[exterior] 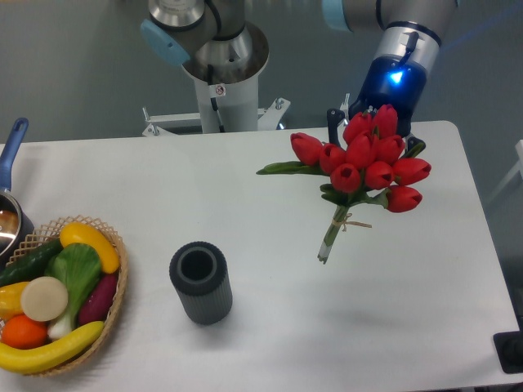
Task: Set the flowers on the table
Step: 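Hold the red tulip bouquet in the gripper and rotate it downward, then lower the held tulip bouquet onto the table surface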
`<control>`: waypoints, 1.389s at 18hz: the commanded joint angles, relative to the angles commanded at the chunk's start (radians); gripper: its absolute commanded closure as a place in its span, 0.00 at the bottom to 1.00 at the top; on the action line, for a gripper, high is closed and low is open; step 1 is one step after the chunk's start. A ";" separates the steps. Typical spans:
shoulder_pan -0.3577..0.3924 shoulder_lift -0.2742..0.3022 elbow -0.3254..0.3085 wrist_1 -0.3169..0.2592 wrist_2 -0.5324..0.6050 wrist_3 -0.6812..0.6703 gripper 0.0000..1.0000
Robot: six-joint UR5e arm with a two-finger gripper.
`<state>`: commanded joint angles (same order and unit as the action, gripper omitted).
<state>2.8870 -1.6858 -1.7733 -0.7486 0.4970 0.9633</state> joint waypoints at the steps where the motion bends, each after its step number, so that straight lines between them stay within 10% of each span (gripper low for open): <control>1: -0.002 0.002 -0.003 0.000 0.000 0.005 0.64; 9: -0.002 0.023 -0.006 -0.003 0.038 0.006 0.64; 25: -0.156 0.034 -0.009 -0.023 0.694 0.190 0.64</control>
<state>2.7307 -1.6521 -1.7825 -0.7715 1.1913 1.1532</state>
